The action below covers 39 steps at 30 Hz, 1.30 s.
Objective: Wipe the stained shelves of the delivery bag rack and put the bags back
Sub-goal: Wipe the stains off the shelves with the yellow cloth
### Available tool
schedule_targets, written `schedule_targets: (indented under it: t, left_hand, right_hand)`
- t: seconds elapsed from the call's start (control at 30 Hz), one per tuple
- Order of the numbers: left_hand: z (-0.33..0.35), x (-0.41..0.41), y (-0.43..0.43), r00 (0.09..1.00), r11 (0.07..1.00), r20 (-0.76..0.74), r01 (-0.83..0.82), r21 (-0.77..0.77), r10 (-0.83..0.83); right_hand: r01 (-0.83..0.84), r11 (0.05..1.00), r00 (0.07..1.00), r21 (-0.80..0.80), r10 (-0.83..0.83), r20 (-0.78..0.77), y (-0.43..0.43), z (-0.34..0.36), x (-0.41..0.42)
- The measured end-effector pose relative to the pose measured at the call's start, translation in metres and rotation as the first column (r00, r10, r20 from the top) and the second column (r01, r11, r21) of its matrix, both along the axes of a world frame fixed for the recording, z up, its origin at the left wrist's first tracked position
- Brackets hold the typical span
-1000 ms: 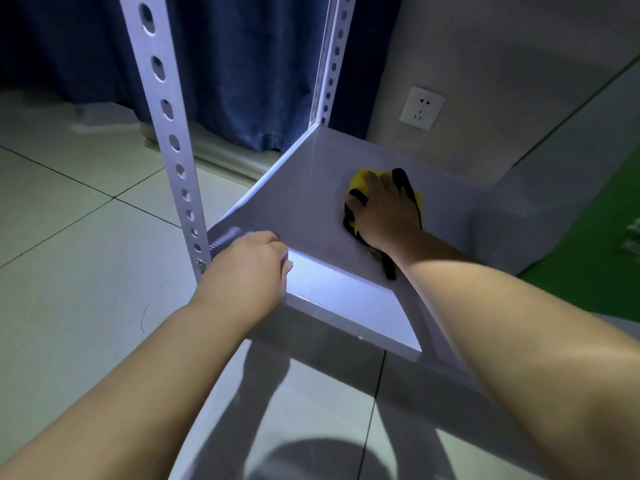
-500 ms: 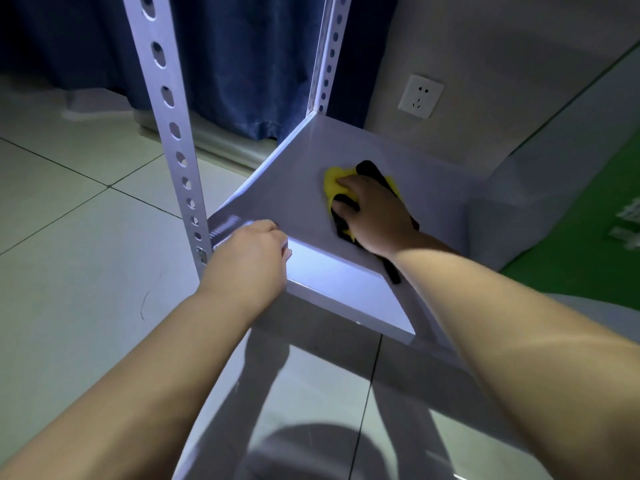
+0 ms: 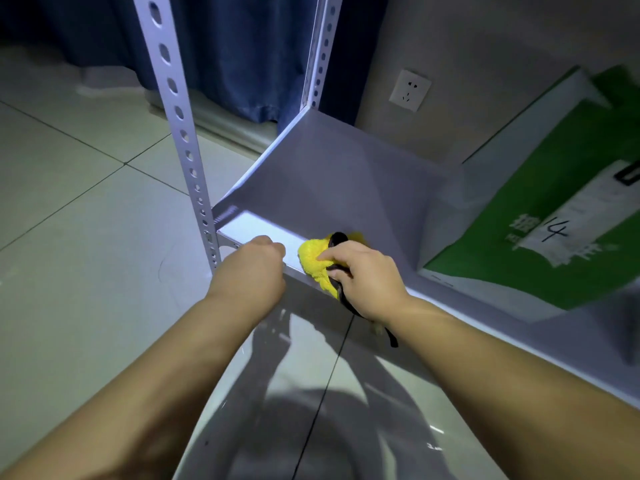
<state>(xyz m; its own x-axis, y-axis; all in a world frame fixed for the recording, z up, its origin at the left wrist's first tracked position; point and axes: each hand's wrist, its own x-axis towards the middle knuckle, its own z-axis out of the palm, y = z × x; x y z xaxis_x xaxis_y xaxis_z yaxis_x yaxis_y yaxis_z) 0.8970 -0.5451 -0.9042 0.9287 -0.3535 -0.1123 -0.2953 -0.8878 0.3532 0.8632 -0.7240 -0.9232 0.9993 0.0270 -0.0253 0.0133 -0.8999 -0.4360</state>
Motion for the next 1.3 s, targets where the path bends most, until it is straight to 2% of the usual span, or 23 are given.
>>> schedule_targets:
  t: [0.13, 0.3, 0.5, 0.63, 0.87, 1.07, 1.17, 1.3]
  left_hand:
    - [0.052, -0.026, 0.004, 0.997, 0.999, -0.078, 0.024, 0.025, -0.022]
    - [0.139, -0.054, 0.019, 0.987, 0.998, -0.162, 0.008, 0.059, 0.002]
    - [0.263, -0.083, 0.04, 0.979, 0.999, -0.2, 0.032, 0.023, -0.027]
    - [0.336, -0.101, 0.056, 0.978, 0.994, -0.183, 0.091, -0.053, -0.099]
    - [0.435, -0.152, 0.079, 0.985, 0.967, -0.123, 0.085, -0.239, -0.117]
    - [0.485, -0.228, 0.097, 0.948, 0.922, -0.25, 0.094, -0.375, -0.198]
    - [0.513, -0.267, 0.102, 0.937, 0.896, -0.269, 0.088, -0.436, -0.223]
    - [0.546, -0.316, 0.101, 0.921, 0.879, -0.275, 0.128, -0.46, -0.278]
  right_hand:
    - [0.027, 0.999, 0.972, -0.022, -0.031, -0.233, -0.001, 0.047, -0.017]
    - [0.132, 0.985, 0.968, 0.107, -0.105, -0.227, 0.016, 0.134, -0.059]
    - [0.118, 0.965, 0.967, 0.232, -0.059, -0.248, 0.053, 0.256, -0.115]
    - [0.122, 0.954, 0.978, 0.275, -0.067, -0.199, 0.075, 0.339, -0.148]
    - [0.068, 0.953, 0.997, 0.296, -0.054, -0.054, 0.095, 0.457, -0.215]
    - [0.044, 0.938, 0.999, 0.344, -0.045, -0.003, 0.1, 0.515, -0.29]
    - [0.101, 0.918, 0.993, 0.383, -0.114, 0.012, 0.1, 0.538, -0.336]
    - [0.206, 0.924, 0.975, 0.323, -0.223, 0.017, 0.096, 0.565, -0.393]
